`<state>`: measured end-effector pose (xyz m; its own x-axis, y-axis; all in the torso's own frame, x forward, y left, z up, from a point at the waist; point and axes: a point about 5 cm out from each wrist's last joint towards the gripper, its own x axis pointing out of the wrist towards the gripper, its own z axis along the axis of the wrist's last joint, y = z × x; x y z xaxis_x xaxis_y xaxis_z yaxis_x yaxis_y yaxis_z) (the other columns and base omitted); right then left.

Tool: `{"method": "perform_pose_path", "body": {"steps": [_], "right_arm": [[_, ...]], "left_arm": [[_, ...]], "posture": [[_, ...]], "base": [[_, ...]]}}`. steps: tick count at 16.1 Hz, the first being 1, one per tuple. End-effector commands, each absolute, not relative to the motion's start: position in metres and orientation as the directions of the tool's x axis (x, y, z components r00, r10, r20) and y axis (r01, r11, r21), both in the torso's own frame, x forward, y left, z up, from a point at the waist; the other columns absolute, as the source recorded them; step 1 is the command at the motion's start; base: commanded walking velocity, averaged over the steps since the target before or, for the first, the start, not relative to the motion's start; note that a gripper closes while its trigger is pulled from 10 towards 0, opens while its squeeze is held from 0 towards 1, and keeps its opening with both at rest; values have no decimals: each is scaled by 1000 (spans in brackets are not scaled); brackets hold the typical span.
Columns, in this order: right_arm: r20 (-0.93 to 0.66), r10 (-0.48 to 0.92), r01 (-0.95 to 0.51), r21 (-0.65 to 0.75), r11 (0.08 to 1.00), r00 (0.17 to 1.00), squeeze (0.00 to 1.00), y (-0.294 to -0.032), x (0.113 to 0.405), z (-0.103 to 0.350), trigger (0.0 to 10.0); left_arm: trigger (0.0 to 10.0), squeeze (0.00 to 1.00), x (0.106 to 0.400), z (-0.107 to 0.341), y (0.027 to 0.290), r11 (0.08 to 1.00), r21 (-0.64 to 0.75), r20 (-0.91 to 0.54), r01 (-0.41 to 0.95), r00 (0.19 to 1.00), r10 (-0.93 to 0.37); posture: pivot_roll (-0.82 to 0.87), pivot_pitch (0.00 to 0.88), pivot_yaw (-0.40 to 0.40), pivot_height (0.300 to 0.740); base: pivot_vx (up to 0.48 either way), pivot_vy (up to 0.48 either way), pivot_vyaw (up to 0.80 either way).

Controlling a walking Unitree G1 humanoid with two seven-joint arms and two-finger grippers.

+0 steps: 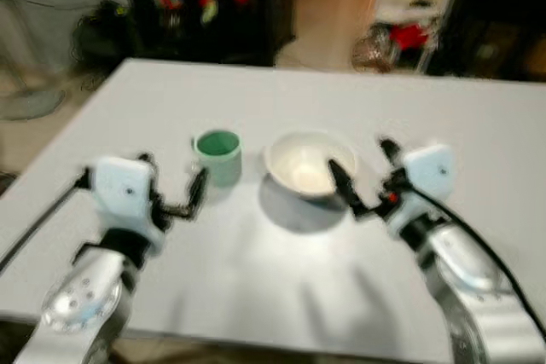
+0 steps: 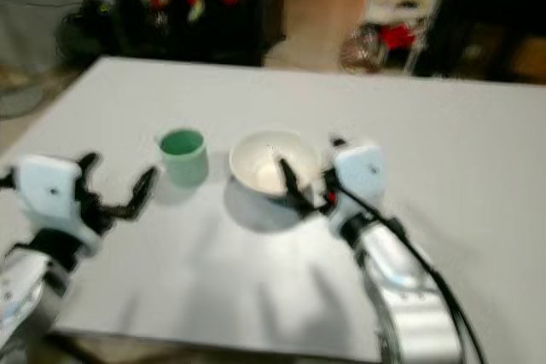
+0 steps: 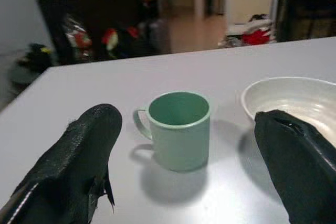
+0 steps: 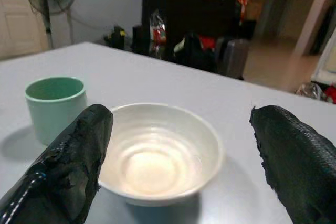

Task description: Setting the table

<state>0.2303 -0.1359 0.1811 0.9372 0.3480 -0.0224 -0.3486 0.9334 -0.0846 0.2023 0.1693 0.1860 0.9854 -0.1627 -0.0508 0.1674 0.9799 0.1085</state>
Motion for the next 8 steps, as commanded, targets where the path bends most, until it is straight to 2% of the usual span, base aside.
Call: {"method": "perform_pose_path", "body": {"steps": [1, 8], "right_arm": [[14, 394, -392, -77, 917, 919, 1000, -128, 228, 186, 10000], [12, 450, -449, -55, 892, 893, 1000, -122, 223, 182, 10000]], "left_arm": [[10000, 0, 202, 190, 172, 976, 151, -44, 156, 988, -151], [10000, 0, 204, 185, 170, 980, 135, -59, 144, 989, -137]], "posture": [[2, 0, 30, 740], [2, 0, 37, 740]], "base": [[0, 0, 800], [0, 0, 800]]}}
